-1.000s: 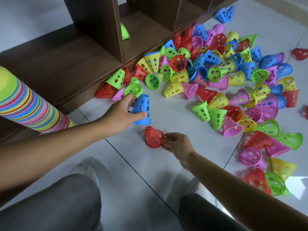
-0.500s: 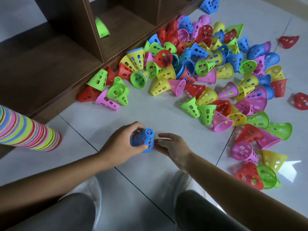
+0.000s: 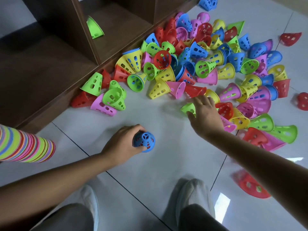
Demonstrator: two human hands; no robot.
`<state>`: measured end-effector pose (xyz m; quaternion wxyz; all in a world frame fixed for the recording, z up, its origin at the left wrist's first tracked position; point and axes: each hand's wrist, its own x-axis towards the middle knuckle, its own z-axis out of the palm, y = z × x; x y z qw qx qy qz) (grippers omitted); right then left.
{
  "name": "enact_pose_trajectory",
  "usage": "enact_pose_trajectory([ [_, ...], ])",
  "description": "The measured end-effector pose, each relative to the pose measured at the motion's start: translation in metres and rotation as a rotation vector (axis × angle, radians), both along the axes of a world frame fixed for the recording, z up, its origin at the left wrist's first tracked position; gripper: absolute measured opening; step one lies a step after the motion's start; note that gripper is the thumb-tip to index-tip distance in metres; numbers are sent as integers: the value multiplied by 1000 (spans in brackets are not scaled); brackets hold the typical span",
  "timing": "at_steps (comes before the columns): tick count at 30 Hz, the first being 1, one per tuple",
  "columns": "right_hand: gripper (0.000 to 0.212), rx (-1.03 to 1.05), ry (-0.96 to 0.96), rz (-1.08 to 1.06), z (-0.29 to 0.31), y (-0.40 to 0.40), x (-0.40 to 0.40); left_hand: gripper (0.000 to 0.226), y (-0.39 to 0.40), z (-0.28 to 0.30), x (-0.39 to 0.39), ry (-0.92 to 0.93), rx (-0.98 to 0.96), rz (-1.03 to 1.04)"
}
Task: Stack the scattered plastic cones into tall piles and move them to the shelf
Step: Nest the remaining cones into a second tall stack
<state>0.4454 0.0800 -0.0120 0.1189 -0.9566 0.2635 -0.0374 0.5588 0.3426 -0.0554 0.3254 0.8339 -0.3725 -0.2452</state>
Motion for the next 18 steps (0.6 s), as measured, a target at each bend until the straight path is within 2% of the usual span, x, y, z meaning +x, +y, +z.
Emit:
enact_pose_trajectory([
  [3, 47, -77, 113, 30, -1, -15, 8, 45, 0, 1, 4, -15, -7, -13],
  [6, 45, -65, 155, 43, -6, -20, 14, 51, 5, 5, 10, -20, -7, -42],
  [11, 34, -11, 94, 19, -14, -23, 12, 54, 16, 22, 32, -158, -117, -5],
  [14, 24, 6, 16, 20, -16, -20, 5, 53, 16, 35, 50, -295, -190, 148],
  [18, 11, 133, -131, -6, -15, -2, -7, 46, 14, 38, 73, -348, -166, 284],
])
